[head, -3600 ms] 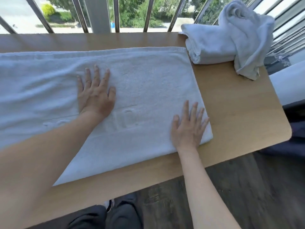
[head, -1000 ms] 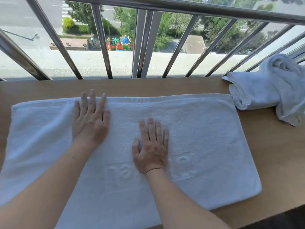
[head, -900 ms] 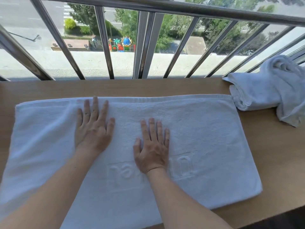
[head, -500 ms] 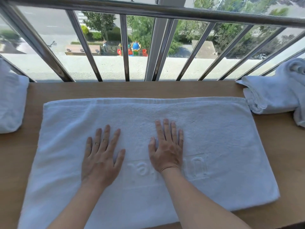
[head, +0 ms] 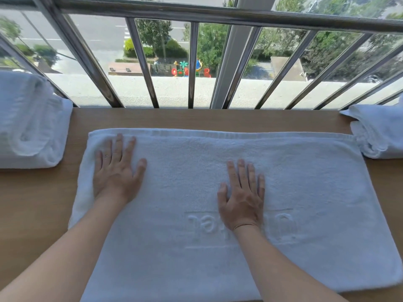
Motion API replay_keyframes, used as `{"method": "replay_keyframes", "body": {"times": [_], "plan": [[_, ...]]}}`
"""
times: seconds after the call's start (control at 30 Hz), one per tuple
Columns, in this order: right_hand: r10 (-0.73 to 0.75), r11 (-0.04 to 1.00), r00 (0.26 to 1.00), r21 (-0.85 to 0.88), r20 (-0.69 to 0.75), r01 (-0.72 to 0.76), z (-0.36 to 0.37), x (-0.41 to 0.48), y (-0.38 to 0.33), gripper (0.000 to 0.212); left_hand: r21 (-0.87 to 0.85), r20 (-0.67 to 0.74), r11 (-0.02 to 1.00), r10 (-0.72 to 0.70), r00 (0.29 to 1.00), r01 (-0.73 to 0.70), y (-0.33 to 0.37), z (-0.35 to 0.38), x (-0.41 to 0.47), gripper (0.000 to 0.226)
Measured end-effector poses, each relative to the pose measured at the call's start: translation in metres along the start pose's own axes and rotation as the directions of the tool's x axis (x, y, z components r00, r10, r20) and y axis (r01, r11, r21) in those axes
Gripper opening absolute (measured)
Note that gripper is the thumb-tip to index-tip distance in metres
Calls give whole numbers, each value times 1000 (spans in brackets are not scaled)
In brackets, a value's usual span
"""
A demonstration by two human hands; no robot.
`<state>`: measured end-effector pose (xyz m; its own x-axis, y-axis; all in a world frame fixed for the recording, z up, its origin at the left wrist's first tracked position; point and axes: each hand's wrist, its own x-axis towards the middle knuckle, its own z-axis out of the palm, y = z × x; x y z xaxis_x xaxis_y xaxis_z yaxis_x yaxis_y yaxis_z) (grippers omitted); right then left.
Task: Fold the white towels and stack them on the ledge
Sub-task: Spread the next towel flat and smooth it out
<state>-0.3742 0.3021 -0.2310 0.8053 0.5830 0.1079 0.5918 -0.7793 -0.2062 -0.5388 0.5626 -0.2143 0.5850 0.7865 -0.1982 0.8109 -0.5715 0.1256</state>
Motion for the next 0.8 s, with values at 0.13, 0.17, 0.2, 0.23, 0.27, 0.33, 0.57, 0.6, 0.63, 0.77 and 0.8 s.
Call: {"method": "replay_keyframes", "body": {"times": [0.13, 0.17, 0.2, 0.23, 0.27, 0.33, 0.57, 0.6, 0.63, 0.77, 0.8], "plan": [[5, 1000, 1000, 5, 2, -5, 0, 1, 0, 64, 33, 48, 998, -56, 997, 55, -11, -9, 27, 68], [7, 1000, 1000, 3, 6, -7, -1, 1, 0, 65, 26, 50, 996, -81, 995, 80, -8, -8, 27, 68], [7, 1000, 1000, 2, 8, -7, -1, 1, -1, 65, 12, 48, 995, -101, 994, 100, -2, -7, 23, 69], [7, 1000, 1000, 4, 9, -7, -2, 1, -1, 65, -3, 42, 995, -104, 994, 104, 7, -3, 15, 70], [8, 1000, 1000, 8, 9, -8, -3, 2, -1, 65, -19, 33, 996, -85, 996, 86, 19, 1, 2, 71], [13, 1000, 1000, 13, 12, -13, -4, 2, -1, 64, -38, 35, 999, 11, 999, -10, 46, 10, -33, 72], [23, 1000, 999, 12, 31, -24, -6, 2, -3, 65, -27, 15, 964, 266, 964, -266, 55, 37, -141, 69], [22, 1000, 999, 15, 30, -23, -6, 2, -3, 65, -35, 12, 967, 251, 968, -251, 44, 36, -146, 68], [22, 1000, 999, 18, 29, -22, -6, 1, -3, 65, -37, 11, 971, 237, 972, -236, 33, 34, -149, 68], [21, 999, 1000, 46, 7, -22, -7, 1, -3, 64, 18, 25, 990, 138, 990, -139, -8, 32, -157, 69], [22, 998, 1000, 54, 5, -23, -7, 1, -3, 64, 26, 28, 994, 104, 994, -105, -19, 32, -158, 69]]}}
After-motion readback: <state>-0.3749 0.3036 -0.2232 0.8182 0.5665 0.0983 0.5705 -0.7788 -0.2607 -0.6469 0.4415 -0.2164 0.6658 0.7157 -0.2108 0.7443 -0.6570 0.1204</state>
